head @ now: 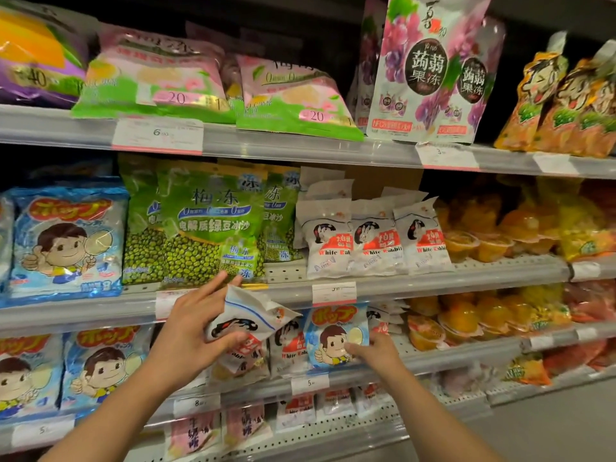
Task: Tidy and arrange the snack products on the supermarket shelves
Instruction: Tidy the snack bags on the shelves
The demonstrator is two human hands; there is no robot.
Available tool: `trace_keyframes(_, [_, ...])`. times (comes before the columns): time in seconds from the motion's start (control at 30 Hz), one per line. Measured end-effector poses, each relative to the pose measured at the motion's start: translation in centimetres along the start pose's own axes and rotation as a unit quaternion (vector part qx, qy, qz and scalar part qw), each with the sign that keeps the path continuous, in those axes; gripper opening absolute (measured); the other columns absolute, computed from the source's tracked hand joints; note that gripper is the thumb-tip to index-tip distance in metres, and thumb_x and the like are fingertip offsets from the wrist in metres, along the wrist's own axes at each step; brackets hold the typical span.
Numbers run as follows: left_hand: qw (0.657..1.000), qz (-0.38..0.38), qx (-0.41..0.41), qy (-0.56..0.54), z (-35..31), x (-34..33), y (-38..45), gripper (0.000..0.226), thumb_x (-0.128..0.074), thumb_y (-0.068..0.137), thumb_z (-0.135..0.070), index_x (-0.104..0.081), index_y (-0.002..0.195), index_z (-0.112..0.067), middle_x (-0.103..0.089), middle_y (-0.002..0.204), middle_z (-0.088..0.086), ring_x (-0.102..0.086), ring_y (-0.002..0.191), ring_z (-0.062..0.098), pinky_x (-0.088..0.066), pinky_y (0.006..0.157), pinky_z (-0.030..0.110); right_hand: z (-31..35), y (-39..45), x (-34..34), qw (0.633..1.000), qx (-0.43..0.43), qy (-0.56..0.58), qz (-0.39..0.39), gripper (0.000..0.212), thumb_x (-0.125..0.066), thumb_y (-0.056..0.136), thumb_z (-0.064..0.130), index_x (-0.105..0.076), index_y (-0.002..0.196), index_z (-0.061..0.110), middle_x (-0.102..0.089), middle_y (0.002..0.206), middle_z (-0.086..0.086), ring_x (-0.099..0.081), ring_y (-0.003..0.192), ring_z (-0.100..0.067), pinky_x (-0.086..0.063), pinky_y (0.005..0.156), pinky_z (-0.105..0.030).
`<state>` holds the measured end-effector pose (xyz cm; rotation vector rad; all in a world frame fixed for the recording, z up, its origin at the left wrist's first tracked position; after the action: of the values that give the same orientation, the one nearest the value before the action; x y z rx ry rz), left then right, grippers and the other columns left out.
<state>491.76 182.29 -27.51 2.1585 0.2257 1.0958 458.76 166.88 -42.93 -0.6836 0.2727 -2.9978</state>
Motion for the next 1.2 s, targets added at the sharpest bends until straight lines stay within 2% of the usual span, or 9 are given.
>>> trace_keyframes(0.07, [1.000, 0.007, -0.005, 0.006, 0.1, -0.1, -0.1, 0.040, -0.062, 0.087, -0.062, -0.059, 0.126, -0.056, -0.036, 0.157, -0.025, -0.023, 0.152, 0.010, -0.035, 0.109, 0.052, 1.0, -1.0, 0.0, 0.998, 0.038, 0.012, 0.042, 0.020, -0.083, 0.083, 0.016, -0.076, 0.100, 0.012, -0.079, 0.092, 0.002, -0.075, 0.086, -0.014, -0.055, 0.068, -0.018])
trace_keyframes(0.17, [1.000, 0.003, -0.002, 0.012, 0.0, -0.2, 0.0, 0.040, -0.061, 0.086, -0.063, -0.060, 0.126, -0.054, -0.035, 0.157, -0.026, -0.022, 0.152, 0.008, -0.034, 0.109, 0.050, 1.9, -2.0, 0.5, 0.994, 0.090, -0.028, 0.053, 0.021, -0.083, 0.083, 0.016, -0.076, 0.102, 0.014, -0.079, 0.094, 0.006, -0.074, 0.087, -0.006, -0.053, 0.070, -0.013])
trace_keyframes(0.27, [1.000, 0.004, -0.003, 0.019, 0.2, -0.2, 0.0, 0.042, -0.060, 0.085, -0.065, -0.062, 0.125, -0.052, -0.033, 0.157, -0.028, -0.021, 0.152, 0.007, -0.032, 0.108, 0.045, 3.0, -3.0, 0.8, 0.981, 0.140, -0.128, 0.038, 0.019, -0.083, 0.081, 0.020, -0.077, 0.099, 0.023, -0.077, 0.096, 0.012, -0.071, 0.090, -0.003, -0.055, 0.084, -0.023])
trace_keyframes(0.4, [1.000, 0.002, -0.001, 0.012, 0.4, -0.3, -0.1, 0.047, -0.060, 0.083, -0.066, -0.065, 0.125, -0.045, -0.034, 0.157, -0.029, -0.019, 0.152, 0.003, -0.029, 0.108, 0.041, 6.3, -6.1, 0.6, 0.946, 0.246, -0.206, 0.042, 0.010, -0.076, 0.086, 0.019, -0.073, 0.091, 0.028, -0.073, 0.088, 0.013, -0.067, 0.084, -0.004, -0.055, 0.075, -0.026])
trace_keyframes(0.63, [0.998, 0.027, 0.011, -0.047, 0.0, 0.7, 0.4, 0.047, -0.065, 0.082, -0.064, -0.066, 0.126, -0.046, -0.041, 0.145, -0.041, -0.020, 0.149, -0.005, -0.027, 0.112, 0.026, 12.5, -11.0, 2.1, 0.947, 0.296, -0.114, 0.041, 0.029, -0.079, 0.086, 0.010, -0.073, 0.098, 0.035, -0.075, 0.098, 0.013, -0.069, 0.093, -0.001, -0.058, 0.081, -0.027])
trace_keyframes(0.77, [0.995, 0.042, 0.036, -0.082, 0.0, 2.3, 1.0, 0.036, -0.071, 0.083, -0.058, -0.066, 0.118, -0.052, -0.055, 0.135, -0.036, -0.048, 0.130, -0.009, -0.040, 0.102, 0.019, 16.2, -12.5, 1.5, 0.932, 0.344, -0.102, 0.056, 0.021, -0.077, 0.089, 0.024, -0.072, 0.108, 0.033, -0.073, 0.103, 0.022, -0.065, 0.097, 0.004, -0.051, 0.080, -0.015])
trace_keyframes(0.9, [0.996, 0.016, 0.057, -0.069, -0.8, 4.4, 0.6, 0.026, -0.071, 0.085, -0.053, -0.061, 0.109, -0.055, -0.062, 0.112, -0.038, -0.058, 0.105, -0.012, -0.040, 0.081, 0.011, 17.6, -11.6, 0.0, 0.929, 0.351, -0.101, 0.056, 0.018, -0.075, 0.089, 0.024, -0.071, 0.102, 0.036, -0.072, 0.102, 0.021, -0.066, 0.095, -0.001, -0.051, 0.081, -0.023])
trace_keyframes(1.03, [0.999, -0.016, 0.034, 0.018, -0.3, 8.0, -2.7, 0.035, -0.063, 0.089, -0.058, -0.064, 0.122, -0.047, -0.058, 0.130, -0.031, -0.053, 0.125, 0.000, -0.044, 0.098, 0.025, 18.0, -10.1, -0.7, 0.932, 0.349, -0.099, 0.025, 0.019, -0.074, 0.090, 0.026, -0.068, 0.103, 0.040, -0.071, 0.106, 0.016, -0.065, 0.097, -0.004, -0.052, 0.079, -0.026])
trace_keyframes(1.2, [0.982, -0.029, 0.060, 0.176, 3.9, 14.1, -8.9, 0.050, -0.060, 0.087, -0.060, -0.071, 0.116, -0.022, -0.051, 0.151, 0.001, -0.037, 0.147, 0.019, -0.033, 0.118, 0.041, 18.7, -10.2, -0.8, 0.931, 0.356, -0.079, 0.007, 0.018, -0.071, 0.093, 0.031, -0.062, 0.092, 0.047, -0.066, 0.099, 0.025, -0.057, 0.093, 0.009, -0.039, 0.070, -0.018])
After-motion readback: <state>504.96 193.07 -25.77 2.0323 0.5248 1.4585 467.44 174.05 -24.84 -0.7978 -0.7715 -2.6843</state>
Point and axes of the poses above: each hand's wrist, its own y-axis towards the middle knuckle, its own x-axis out of the back of the hand, z = x × y, the point moved 7 cm from there along y, towards the middle knuckle
